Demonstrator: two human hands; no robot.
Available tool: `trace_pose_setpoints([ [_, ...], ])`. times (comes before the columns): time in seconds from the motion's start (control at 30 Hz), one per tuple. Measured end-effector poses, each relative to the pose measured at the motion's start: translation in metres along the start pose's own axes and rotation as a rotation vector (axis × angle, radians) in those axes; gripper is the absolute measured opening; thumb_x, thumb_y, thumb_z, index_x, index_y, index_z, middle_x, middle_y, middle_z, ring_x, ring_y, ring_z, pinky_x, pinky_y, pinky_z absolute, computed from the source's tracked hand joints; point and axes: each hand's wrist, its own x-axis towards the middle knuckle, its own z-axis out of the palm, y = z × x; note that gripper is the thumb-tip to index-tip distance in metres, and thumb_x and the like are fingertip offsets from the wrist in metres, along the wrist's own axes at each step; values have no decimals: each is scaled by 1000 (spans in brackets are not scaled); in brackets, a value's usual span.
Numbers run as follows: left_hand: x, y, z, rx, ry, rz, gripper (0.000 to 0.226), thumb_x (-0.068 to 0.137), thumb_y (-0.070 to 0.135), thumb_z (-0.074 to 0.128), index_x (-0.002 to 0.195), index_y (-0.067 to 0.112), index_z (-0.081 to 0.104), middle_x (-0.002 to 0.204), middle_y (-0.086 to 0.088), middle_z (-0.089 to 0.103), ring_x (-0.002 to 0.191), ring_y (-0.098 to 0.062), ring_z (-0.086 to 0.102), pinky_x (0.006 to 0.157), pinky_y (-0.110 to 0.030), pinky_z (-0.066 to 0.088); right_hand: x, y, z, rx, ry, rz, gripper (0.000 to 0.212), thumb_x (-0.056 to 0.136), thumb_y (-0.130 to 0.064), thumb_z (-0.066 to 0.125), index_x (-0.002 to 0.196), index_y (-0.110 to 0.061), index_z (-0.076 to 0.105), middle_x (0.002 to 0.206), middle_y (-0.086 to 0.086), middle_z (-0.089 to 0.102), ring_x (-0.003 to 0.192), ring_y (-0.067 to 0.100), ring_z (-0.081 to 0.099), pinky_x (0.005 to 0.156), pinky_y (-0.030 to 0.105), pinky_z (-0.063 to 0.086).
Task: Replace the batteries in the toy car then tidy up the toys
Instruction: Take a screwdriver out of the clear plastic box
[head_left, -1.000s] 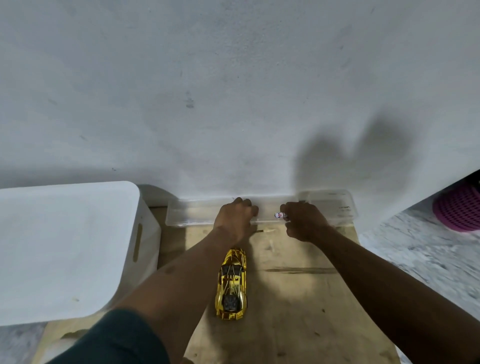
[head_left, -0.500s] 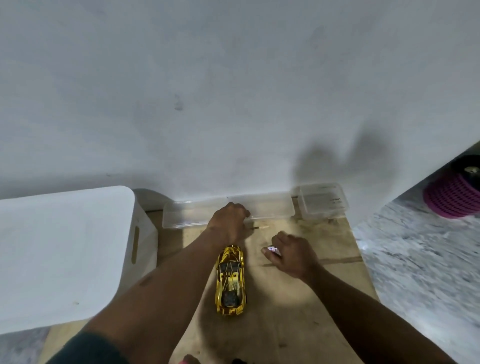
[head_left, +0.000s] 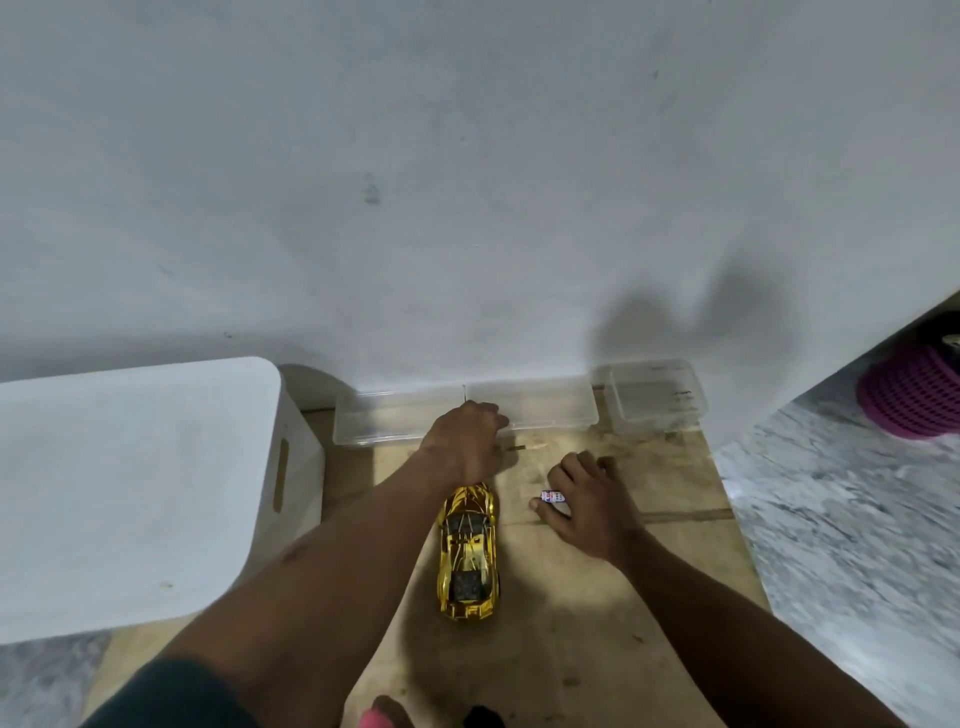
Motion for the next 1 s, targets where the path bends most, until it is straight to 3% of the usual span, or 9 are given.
trace_pose_setpoints([
  [0.2,-11,-14,-8,-57,83,-21,59,94,49,57,146,21,52,150,-5,52,138,-24,45,111,-39,41,14,-7,-16,138,43,4,40,85,-60,59,93,-22,67,94,-6,63,92,16,57,81,38,45],
  [0.37,-26,-51,-29,-5,158,-211,42,90,28,58,132,24,61,133,-3,61,124,-24,53,101,-39,46,73,-42,-40,236,126,-118,24,88,-38,55,98,-20,67,97,-4,66,91,18,59,80,35,46],
  [0.5,-36,-76,-33,33,131,-343,37,85,25,65,123,22,62,123,-4,61,117,-25,56,94,-39,51,120,-78,-47,275,31,-232,20,84,-28,59,101,-19,65,100,-2,63,94,19,57,82,36,49],
  [0.7,-42,-100,-7,38,76,-423,57,86,24,74,137,21,48,133,-7,51,124,-29,51,94,-39,52,150,-110,-46,148,-255,-224,41,85,-32,62,124,-18,59,122,2,55,117,23,49,96,39,42],
  [0.83,-42,-103,1,60,75,-416,67,86,6,70,145,19,40,141,-12,44,132,-32,42,100,-39,48,152,-117,-40,43,-261,-201,47,85,-36,68,126,-17,55,125,7,55,119,27,50,95,41,44],
  [1.0,-40,-103,3,127,108,-412,71,85,0,66,146,18,34,142,-13,41,131,-34,41,95,-37,49,155,-130,-36,-57,-245,-154,44,85,-26,66,125,-13,55,125,10,58,116,30,55,88,42,49],
])
